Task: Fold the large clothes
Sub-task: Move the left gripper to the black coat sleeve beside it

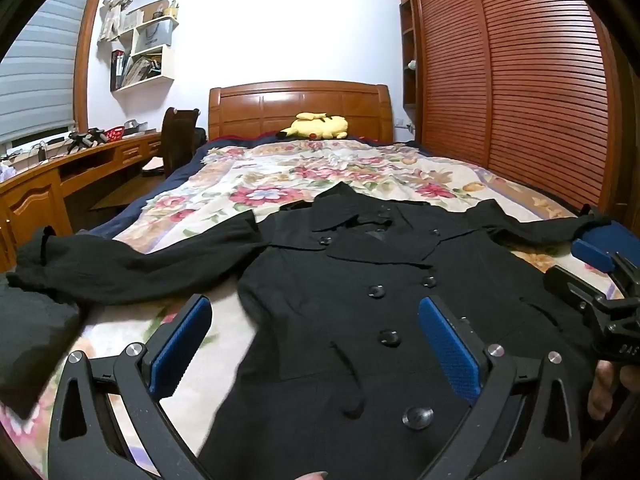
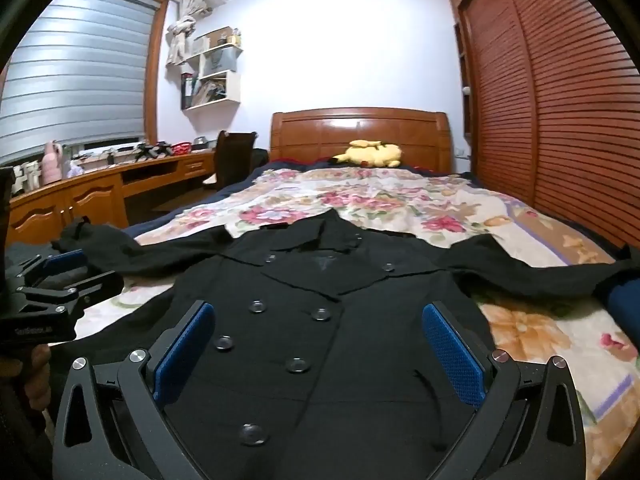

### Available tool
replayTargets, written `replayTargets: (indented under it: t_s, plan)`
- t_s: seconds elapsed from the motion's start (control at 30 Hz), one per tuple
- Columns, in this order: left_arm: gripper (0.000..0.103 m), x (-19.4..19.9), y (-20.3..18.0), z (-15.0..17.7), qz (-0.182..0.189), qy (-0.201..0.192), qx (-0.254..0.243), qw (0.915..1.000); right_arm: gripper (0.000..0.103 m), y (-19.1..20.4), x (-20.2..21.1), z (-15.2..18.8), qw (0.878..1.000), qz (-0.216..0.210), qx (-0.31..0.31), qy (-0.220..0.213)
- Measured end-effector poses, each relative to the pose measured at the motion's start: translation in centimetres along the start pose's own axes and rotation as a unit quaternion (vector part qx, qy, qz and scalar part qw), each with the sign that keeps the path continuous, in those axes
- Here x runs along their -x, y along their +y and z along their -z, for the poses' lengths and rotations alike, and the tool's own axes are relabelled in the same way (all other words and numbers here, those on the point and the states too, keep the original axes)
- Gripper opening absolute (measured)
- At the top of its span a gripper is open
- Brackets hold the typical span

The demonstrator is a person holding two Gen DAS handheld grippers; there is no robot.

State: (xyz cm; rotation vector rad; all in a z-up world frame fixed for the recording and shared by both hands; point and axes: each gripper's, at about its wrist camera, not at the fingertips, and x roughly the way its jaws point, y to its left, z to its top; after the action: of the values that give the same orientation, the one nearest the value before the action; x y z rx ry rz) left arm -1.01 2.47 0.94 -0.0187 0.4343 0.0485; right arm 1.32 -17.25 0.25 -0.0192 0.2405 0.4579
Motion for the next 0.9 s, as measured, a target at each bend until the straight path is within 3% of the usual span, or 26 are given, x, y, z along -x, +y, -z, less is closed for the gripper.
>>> replayTargets:
  t_s: [0.27,0.4,0.57,0.77,0.9]
  plan:
    - [0.103,0.6,3.5,0.0,-0.013,0.011,0.021,0.9996,0.103,-0.2,-0.9,-0.7,0.999,-0.045,0.004,0.023]
    - [0.103,0.7,5.1,0.3,-0.017,0.022,0.023,0.9994,0.103,1.2,-1.5,-1.0,0.999,-0.045,0.007,0.023]
    - [0.103,0.5,7.5,1.0,-0.047,0.037,0.001,0.9982,0.103,2.3,-1.8,-1.1,0.998,-0.052,0.018,0.023]
    - [0.103,-0.6,11.0,1.7,-0.03,0.077,0.023,0.9963,0.103,3.0,-2.6,-1.2,0.997,-0.06,0.027,0.029]
    - [0.103,-0.9,12.6,2.2,-0.05,0.089,0.009,0.9948,0.103,3.8,-3.1,-1.4,0.996,-0.069,0.035,0.037]
